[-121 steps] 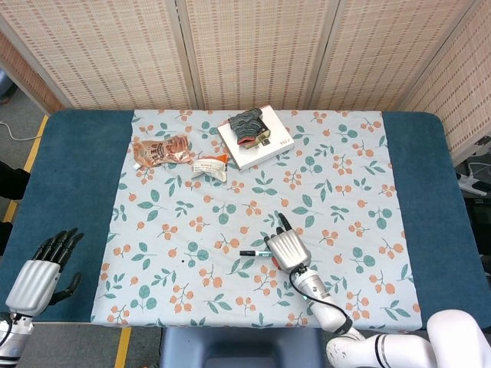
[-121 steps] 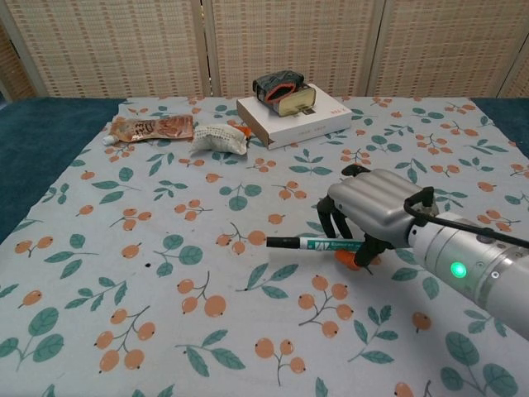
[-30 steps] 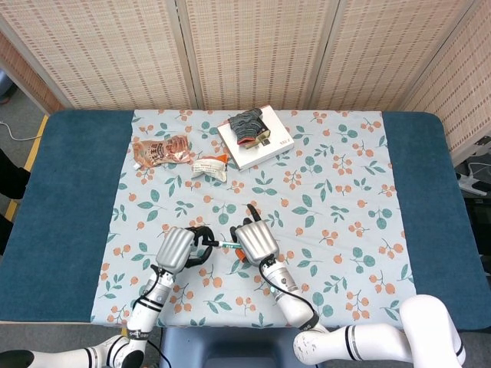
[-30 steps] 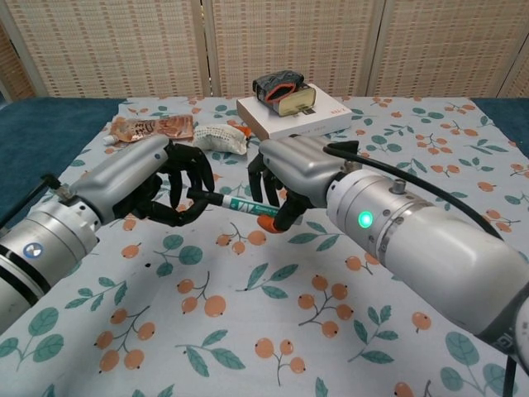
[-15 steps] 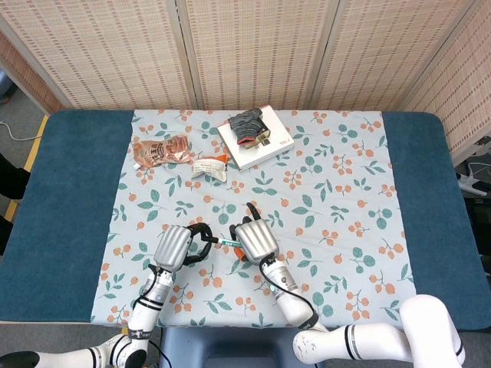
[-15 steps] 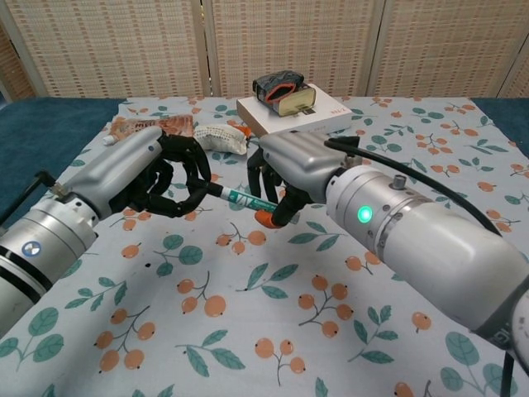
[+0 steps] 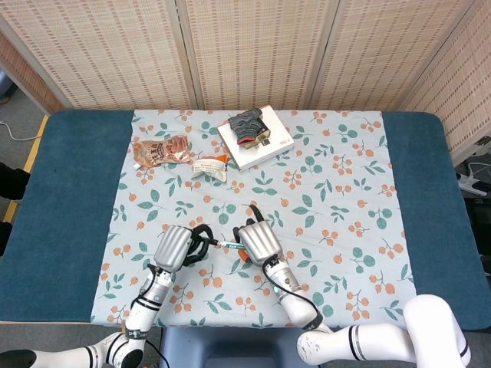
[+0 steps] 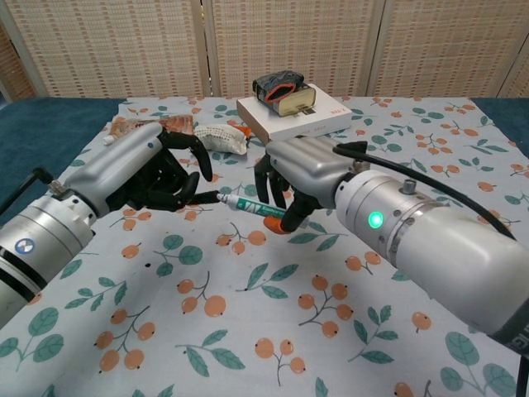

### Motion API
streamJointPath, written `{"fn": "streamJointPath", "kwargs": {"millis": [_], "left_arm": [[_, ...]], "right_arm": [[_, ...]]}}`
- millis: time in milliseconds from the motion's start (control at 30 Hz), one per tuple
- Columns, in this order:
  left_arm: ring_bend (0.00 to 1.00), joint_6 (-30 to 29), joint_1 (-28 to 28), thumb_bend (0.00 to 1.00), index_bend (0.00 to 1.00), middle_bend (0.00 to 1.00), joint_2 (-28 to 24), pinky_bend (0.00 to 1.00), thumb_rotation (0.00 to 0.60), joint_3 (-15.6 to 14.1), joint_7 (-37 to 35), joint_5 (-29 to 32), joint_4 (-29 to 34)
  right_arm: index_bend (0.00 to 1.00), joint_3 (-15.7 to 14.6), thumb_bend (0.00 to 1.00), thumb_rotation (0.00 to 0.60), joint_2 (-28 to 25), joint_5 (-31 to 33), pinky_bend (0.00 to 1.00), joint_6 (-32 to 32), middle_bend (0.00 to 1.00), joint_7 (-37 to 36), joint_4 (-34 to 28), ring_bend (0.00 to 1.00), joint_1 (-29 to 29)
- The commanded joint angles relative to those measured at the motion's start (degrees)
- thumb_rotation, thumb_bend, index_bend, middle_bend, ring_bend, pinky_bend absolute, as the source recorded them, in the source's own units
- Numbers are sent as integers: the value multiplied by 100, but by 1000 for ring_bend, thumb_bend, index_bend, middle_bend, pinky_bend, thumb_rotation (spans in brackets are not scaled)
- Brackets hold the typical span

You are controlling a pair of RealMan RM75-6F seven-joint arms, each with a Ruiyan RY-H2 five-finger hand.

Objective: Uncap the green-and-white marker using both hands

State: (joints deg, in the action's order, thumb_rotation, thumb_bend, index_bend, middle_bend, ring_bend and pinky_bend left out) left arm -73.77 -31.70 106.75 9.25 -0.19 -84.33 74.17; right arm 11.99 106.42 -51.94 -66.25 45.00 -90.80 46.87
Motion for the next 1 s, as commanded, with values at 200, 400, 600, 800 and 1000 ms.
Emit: {"fn": "streamJointPath", "kwargs": {"millis": [200, 400, 600, 800, 1000], "left_arm": [[831, 70, -3, 883, 823, 937, -98, 1000, 600, 81, -139, 112, -63], [686, 331, 5, 750, 707, 800, -278, 924, 600, 39, -553, 231, -352], [308, 458, 32, 526, 309, 385, -682, 572, 600, -199, -700, 51, -265], [32, 980, 79, 432, 85, 98, -1160, 313, 600, -271, -545, 461, 113], [0, 1040, 183, 398, 32, 1, -1609, 223, 600, -226, -566, 657, 483]], "right_arm": [[820, -106, 423, 600, -162, 106, 0, 10, 741, 292, -48, 345, 14], [753, -328, 429, 600, -283, 384, 0, 83, 740, 641, 44, 341, -1], [257, -483, 420, 600, -298, 686, 0, 309, 401, 649, 205, 196, -38], [0, -640, 313, 600, -403, 920, 0, 412, 98, 834, 89, 30, -26], [0, -741, 249, 600, -1045, 636, 0, 110, 35, 707, -808, 0, -193]]}}
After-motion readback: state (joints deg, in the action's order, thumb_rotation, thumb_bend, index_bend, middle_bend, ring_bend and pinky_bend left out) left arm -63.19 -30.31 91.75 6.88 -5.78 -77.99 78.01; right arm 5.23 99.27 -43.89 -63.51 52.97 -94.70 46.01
